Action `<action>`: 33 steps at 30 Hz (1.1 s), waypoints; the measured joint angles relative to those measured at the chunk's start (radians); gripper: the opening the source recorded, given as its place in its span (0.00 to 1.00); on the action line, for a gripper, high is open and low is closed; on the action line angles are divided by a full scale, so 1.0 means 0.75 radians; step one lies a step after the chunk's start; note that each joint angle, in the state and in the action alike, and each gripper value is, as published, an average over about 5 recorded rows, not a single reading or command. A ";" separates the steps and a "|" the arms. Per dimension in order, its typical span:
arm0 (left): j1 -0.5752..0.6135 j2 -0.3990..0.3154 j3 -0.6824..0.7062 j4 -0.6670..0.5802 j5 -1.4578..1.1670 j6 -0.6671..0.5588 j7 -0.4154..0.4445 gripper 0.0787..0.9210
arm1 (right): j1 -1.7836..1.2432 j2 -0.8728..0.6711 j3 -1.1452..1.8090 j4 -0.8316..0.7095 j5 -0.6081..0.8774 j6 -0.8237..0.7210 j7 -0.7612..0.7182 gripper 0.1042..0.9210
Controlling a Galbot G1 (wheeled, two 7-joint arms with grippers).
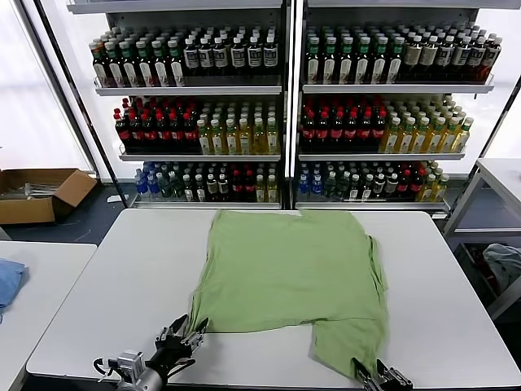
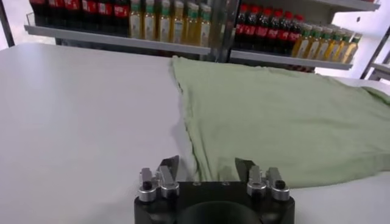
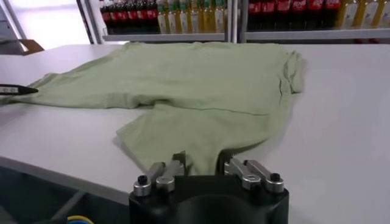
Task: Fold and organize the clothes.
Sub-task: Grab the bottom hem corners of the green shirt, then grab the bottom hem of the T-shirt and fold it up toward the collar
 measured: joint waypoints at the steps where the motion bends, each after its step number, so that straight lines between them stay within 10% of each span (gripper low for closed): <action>1: 0.002 -0.002 0.005 0.000 0.000 -0.001 -0.004 0.49 | 0.000 0.003 0.001 0.000 0.002 0.006 -0.004 0.02; 16: 0.029 -0.041 0.049 -0.012 0.013 -0.077 -0.093 0.02 | -0.012 0.013 0.035 -0.012 0.059 0.186 -0.090 0.01; 33: 0.140 -0.084 0.026 -0.190 0.026 -0.139 -0.171 0.01 | -0.215 0.065 0.140 0.073 0.129 0.344 -0.154 0.01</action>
